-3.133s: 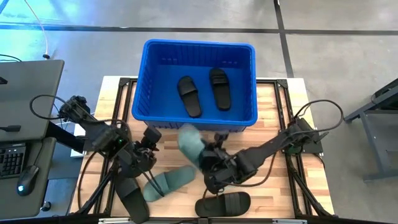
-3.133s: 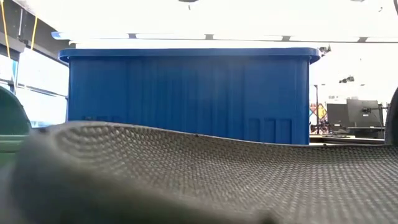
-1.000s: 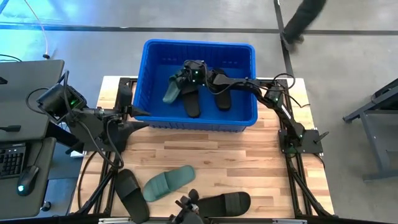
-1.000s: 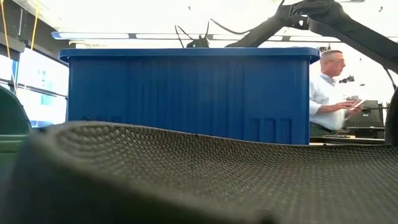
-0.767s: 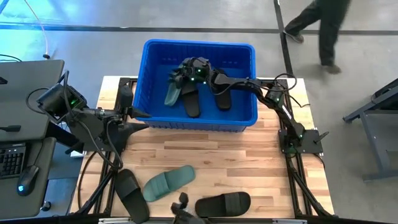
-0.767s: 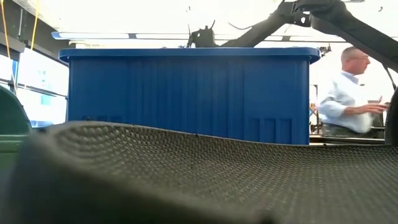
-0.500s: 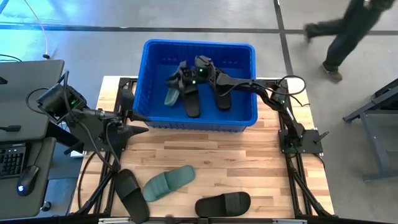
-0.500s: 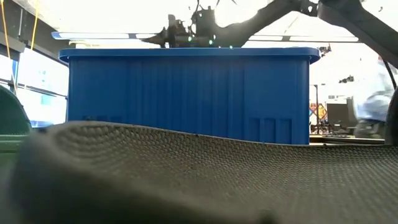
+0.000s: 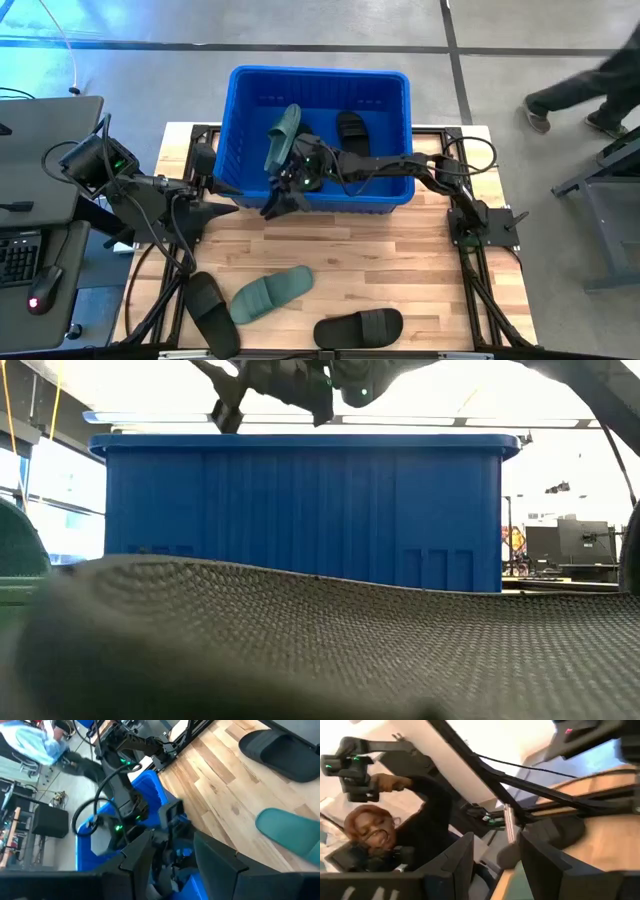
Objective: Pick and place slides into bin
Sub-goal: Put the green slide into the blue container
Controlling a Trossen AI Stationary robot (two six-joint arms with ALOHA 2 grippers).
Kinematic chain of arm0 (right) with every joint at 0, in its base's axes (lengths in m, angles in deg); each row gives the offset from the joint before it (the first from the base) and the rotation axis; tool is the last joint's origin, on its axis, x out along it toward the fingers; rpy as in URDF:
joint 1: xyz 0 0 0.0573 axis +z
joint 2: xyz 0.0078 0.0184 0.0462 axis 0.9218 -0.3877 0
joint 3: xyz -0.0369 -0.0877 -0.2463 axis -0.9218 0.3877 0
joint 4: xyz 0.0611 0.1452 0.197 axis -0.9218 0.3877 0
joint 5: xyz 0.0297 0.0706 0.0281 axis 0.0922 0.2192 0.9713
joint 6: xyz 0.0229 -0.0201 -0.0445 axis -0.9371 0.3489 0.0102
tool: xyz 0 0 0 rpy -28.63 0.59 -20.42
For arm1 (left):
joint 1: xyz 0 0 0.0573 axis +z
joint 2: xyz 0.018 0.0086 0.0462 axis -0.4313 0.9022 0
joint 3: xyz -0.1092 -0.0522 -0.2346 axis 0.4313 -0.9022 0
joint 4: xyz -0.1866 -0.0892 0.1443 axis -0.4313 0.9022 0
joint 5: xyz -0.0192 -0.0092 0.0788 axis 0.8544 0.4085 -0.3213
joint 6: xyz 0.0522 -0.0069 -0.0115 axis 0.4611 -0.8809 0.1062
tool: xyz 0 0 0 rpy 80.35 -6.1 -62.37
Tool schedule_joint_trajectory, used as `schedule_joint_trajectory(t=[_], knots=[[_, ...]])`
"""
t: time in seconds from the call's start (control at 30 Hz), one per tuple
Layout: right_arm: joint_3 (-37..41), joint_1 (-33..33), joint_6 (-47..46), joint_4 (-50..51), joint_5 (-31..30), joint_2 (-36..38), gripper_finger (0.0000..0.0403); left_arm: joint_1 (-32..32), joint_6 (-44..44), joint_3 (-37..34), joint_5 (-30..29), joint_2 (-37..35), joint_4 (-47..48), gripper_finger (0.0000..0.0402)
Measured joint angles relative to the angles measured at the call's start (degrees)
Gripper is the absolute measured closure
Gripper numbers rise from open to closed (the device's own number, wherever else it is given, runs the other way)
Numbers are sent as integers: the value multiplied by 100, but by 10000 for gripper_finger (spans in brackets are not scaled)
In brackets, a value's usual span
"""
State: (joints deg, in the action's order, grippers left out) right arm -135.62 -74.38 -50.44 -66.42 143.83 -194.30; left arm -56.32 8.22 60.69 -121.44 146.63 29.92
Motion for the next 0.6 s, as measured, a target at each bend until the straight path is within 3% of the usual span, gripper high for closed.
schedule_joint_trajectory(t=[0.17,0.37,0.6], knots=[[30,447,-43,967,57,7,254,0,-167,0,601,0,2,263],[14,471,937,2309,-921,530,254,0,-167,-2,725,40,1,263],[9,790,1659,5076,-2101,1249,254,0,-160,-4,782,158,0,263]])
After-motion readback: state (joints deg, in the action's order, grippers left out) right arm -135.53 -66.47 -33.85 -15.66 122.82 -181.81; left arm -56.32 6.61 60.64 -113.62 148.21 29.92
